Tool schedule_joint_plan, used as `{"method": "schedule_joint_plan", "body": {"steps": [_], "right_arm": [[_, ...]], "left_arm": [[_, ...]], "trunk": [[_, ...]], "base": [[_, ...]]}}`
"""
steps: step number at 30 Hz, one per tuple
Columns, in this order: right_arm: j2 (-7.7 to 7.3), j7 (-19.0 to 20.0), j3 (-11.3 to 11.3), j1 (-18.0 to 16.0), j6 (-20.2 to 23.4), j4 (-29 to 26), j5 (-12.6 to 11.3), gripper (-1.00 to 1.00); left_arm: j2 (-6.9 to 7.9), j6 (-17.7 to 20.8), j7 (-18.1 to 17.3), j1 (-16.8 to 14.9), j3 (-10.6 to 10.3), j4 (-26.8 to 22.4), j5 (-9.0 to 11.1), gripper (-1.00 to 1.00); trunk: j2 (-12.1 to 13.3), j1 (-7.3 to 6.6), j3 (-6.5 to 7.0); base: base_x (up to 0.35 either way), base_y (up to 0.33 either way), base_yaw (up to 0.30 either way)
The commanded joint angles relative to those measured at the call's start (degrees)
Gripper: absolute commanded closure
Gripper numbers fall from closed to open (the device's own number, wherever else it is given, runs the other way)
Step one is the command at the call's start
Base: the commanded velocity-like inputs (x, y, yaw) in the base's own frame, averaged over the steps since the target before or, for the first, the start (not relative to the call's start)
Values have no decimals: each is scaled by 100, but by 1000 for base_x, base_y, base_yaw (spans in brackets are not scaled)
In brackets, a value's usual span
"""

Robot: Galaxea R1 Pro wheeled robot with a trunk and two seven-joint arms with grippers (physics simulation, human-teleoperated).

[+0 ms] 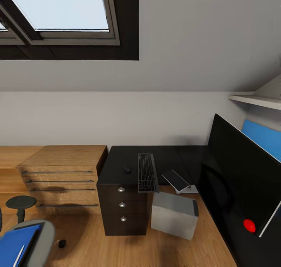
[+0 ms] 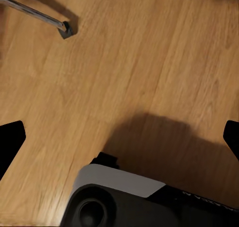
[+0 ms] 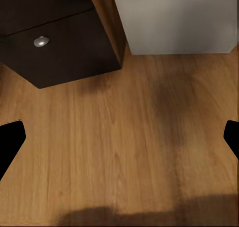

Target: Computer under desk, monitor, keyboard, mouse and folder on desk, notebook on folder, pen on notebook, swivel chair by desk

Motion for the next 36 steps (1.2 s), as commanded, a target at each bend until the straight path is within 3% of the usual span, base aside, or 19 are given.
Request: {"method": "schedule_joint_plan", "body": {"steps": [1,6,12,22,36], "right_arm": [[3,15,-51,-3,-15,3,43,-100],[11,15,-51,-3,-15,4,43,-100],[10,15,-51,-3,-15,5,50,-100],[7,22,-51,-3,-15,5,54,-100],[23,31,-51,-3,-15,69,67,-100]], "left_arm": [[4,-24,37,-5,-48,0,46,-100],[5,-25,37,-5,-47,0,51,-100],[11,-29,37,-5,-35,0,47,-100],[7,-37,19,-5,-44,0,12,-100],[6,-35,-6,-5,-46,0,0,-100]], "trunk": [[36,-25,11],[236,-135,100],[236,-135,100],[236,-135,100],[236,-135,86]], "base": [[-310,0,0],[-318,0,0],[-89,0,-46],[-6,0,-235],[-205,207,-65]]}}
